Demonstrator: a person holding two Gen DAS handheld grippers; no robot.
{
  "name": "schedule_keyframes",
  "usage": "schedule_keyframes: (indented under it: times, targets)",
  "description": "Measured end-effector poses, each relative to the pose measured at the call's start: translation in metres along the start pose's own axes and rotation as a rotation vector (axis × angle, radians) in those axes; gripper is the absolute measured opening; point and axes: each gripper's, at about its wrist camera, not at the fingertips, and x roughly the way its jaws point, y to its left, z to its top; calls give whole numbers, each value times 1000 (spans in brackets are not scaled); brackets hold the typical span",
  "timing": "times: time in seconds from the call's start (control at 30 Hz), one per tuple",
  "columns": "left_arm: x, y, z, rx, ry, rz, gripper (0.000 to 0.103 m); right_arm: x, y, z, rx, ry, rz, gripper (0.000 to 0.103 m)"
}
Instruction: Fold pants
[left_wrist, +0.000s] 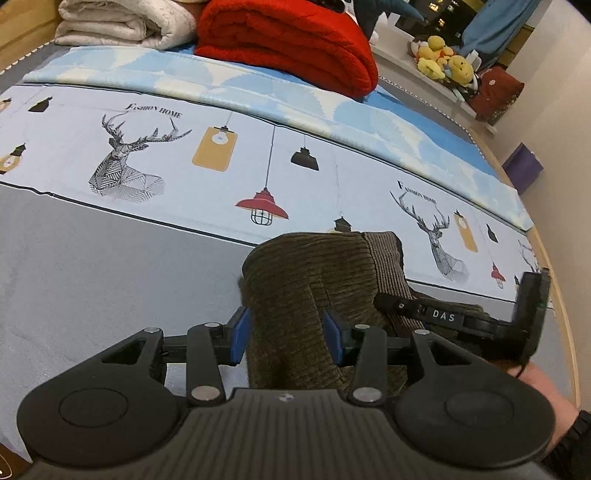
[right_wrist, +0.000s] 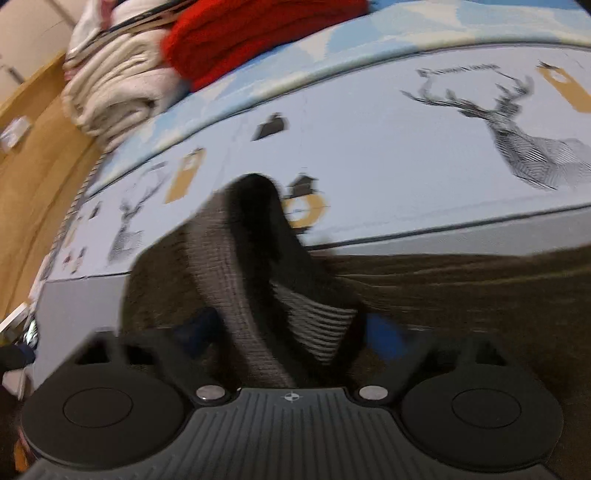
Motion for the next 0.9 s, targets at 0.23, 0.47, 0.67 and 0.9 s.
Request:
schedule_keyframes:
  times: [0.23,0.47,0.67,0.9]
  targets:
    - [-7,-2,-2,-22,-20,7,47,-69,33,3,-135,-155,67,33]
    - [-11,-25,-5,1,-38,-35,47,-204,-11,-16,5,-399,-2,31]
    - [7,-76,-16,173,14,-67,47,-210,-137,-58,496,-119,-245,33]
    - [32,-115,-47,336,162,-166,49,-206,-139,-61,345,-58,-220,44]
